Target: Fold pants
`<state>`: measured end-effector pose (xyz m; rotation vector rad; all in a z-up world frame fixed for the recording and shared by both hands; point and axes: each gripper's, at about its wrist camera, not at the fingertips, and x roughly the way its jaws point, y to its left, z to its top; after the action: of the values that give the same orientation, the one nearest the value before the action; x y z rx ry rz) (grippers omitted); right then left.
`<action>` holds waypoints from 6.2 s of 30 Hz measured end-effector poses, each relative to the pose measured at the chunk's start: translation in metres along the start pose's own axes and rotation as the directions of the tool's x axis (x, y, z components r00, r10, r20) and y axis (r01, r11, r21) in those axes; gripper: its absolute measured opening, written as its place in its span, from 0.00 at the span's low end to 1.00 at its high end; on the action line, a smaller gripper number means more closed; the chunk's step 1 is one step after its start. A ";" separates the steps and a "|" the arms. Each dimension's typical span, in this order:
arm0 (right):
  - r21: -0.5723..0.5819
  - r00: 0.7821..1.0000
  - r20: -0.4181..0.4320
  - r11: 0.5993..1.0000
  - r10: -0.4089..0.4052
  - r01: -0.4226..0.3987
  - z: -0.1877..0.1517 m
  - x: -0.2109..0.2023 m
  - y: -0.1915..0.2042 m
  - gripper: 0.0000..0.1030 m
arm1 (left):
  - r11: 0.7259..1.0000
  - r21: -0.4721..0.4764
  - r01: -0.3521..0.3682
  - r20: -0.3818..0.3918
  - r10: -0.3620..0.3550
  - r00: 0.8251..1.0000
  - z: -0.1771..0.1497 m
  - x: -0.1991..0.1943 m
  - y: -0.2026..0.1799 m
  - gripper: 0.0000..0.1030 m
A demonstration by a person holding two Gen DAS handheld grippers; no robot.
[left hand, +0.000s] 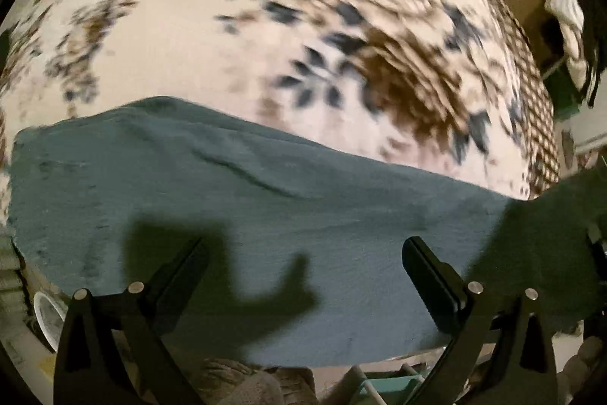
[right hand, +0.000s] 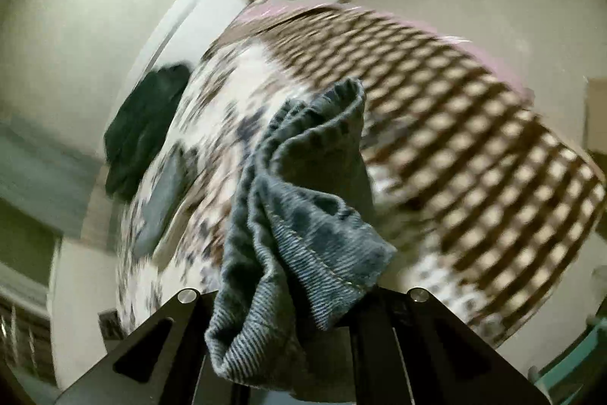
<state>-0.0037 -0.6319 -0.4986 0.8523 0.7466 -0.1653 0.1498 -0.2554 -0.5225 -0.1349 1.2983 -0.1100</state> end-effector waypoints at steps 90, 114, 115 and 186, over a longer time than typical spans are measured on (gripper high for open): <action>-0.611 0.773 -0.486 0.791 -0.408 0.034 -0.254 0.226 0.241 0.96 | 0.571 -0.761 0.308 0.292 -0.123 0.949 -0.102 -0.003 0.414 0.79; -0.606 0.755 -0.497 0.794 -0.428 0.051 -0.274 0.249 0.232 0.96 | 0.418 -0.806 0.418 0.417 -0.100 0.903 -0.125 0.024 0.465 0.79; -0.599 0.756 -0.499 0.799 -0.424 0.052 -0.273 0.250 0.232 0.96 | 0.448 -0.789 0.421 0.426 -0.096 0.900 -0.117 0.020 0.465 0.79; -0.229 0.863 -0.462 0.967 -0.207 0.109 -0.103 0.108 0.053 0.96 | 0.955 0.088 0.284 0.095 -0.292 0.952 -0.069 -0.005 -0.003 0.08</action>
<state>0.0435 -0.5042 -0.5807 0.6448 1.2864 -0.0203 0.0821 -0.2603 -0.5351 -0.2638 1.1596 -0.3954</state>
